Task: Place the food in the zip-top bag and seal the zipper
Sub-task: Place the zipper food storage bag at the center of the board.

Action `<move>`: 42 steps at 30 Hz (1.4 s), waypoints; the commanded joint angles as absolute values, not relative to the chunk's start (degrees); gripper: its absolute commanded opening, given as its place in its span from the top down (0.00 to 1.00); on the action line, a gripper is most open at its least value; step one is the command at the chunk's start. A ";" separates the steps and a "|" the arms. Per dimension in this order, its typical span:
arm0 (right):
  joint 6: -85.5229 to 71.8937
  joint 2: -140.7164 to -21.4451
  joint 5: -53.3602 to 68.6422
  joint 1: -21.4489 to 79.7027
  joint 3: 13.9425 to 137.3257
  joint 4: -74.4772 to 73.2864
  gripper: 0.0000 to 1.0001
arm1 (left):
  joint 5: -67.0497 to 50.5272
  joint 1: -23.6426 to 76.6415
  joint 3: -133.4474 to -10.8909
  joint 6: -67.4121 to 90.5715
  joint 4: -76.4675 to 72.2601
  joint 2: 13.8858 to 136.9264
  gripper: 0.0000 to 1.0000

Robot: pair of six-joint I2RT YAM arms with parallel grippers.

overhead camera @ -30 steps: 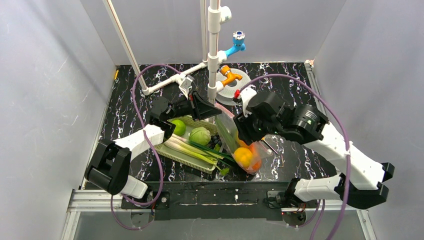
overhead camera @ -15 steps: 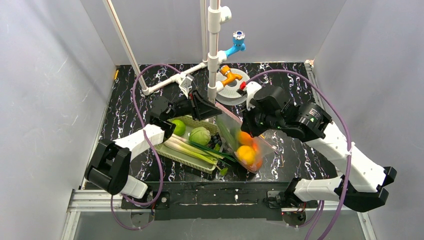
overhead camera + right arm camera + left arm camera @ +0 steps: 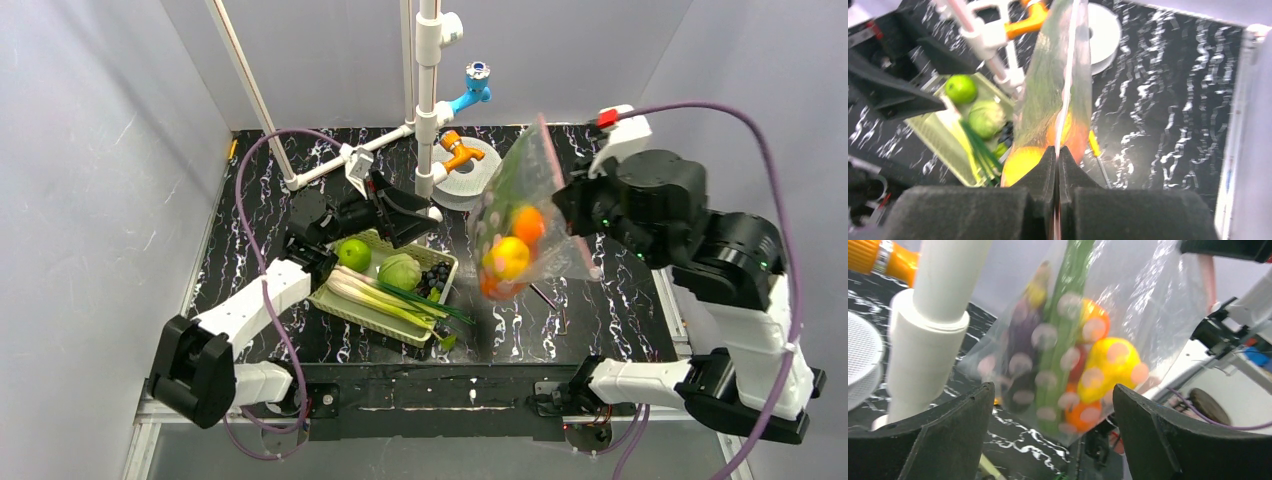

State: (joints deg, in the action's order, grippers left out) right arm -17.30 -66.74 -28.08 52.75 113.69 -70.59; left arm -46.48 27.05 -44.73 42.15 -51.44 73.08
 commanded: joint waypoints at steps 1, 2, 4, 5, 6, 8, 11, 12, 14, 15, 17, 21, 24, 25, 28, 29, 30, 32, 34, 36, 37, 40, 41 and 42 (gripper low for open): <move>-14.83 -65.35 -40.97 50.08 114.90 -69.97 0.99 | -37.67 26.81 -45.46 29.79 -39.16 67.88 0.13; -14.81 -65.00 -41.87 48.62 113.21 -69.41 0.99 | -36.04 26.81 -45.63 27.83 -36.80 66.92 0.13; -14.83 -64.58 -40.96 44.16 109.23 -67.77 0.99 | -32.84 26.83 -45.70 24.65 -33.34 65.30 0.14; -15.26 -64.52 -40.52 41.56 106.66 -66.97 0.99 | -31.44 26.84 -45.61 23.29 -32.09 64.42 0.13; -15.49 -64.45 -39.85 38.66 104.62 -65.81 0.99 | -30.21 26.82 -45.51 22.20 -31.28 63.64 0.13; -17.19 -64.56 -38.58 33.05 102.04 -63.48 0.99 | -28.02 26.89 -45.09 20.75 -30.45 62.30 0.13; -21.68 -65.48 -34.89 24.63 100.86 -60.67 0.99 | -26.89 26.89 -44.60 19.96 -30.16 61.42 0.13; -23.00 -66.02 -32.83 22.05 100.64 -59.65 0.99 | -26.74 26.89 -44.53 20.16 -30.21 61.29 0.13; -24.94 -67.69 -31.05 18.54 101.05 -58.84 0.99 | -26.64 26.94 -44.39 20.34 -30.39 61.36 0.13; -25.53 -68.75 -31.85 17.80 101.36 -59.04 0.99 | -26.63 26.98 -44.45 20.45 -30.41 61.46 0.13; -25.79 -70.70 -34.87 16.95 101.04 -58.62 0.99 | -27.01 26.98 -44.65 20.72 -30.20 61.43 0.13; -23.47 -72.78 -41.32 16.20 98.56 -55.51 0.99 | -27.37 26.98 -44.77 21.02 -30.19 60.11 0.14; -22.59 -74.48 -43.96 15.92 95.45 -52.04 0.99 | -27.33 26.99 -44.36 21.14 -30.50 58.46 0.14; -22.59 -75.14 -43.49 15.83 94.46 -50.69 0.99 | -27.33 26.98 -44.26 21.20 -30.57 57.94 0.14; -23.40 -78.30 -40.10 15.82 92.76 -47.22 0.99 | -27.20 26.98 -44.08 20.63 -30.52 56.80 0.14; -23.36 -79.70 -37.63 15.82 92.77 -46.23 0.99 | -27.10 26.98 -44.02 20.43 -30.34 56.47 0.14; -23.28 -81.28 -36.27 15.82 93.16 -45.53 0.99 | -27.05 26.98 -44.03 20.18 -30.10 56.18 0.14; -24.11 -84.94 -34.95 15.82 95.13 -45.77 0.99 | -26.98 26.98 -44.01 19.75 -29.82 55.81 0.14; -24.55 -88.66 -33.58 15.82 97.72 -46.45 0.99 | -26.99 26.94 -44.14 19.37 -29.40 55.56 0.14; -24.57 -91.50 -31.80 15.82 99.33 -45.59 0.99 | -26.83 26.98 -44.20 19.12 -29.22 55.23 0.14; -24.64 -92.79 -30.71 15.82 99.80 -44.95 0.99 | -26.81 26.98 -44.16 19.08 -29.24 55.18 0.14; -24.96 -97.19 -27.68 15.82 101.50 -43.94 0.99 | -26.89 26.98 -44.17 19.07 -29.19 55.11 0.14; -25.22 -98.61 -27.06 15.82 102.12 -43.87 0.99 | -26.89 26.98 -44.16 19.09 -29.18 55.11 0.14; -25.44 -100.01 -26.59 15.82 102.73 -43.96 0.99 | -26.96 26.98 -44.20 19.14 -29.27 55.25 0.14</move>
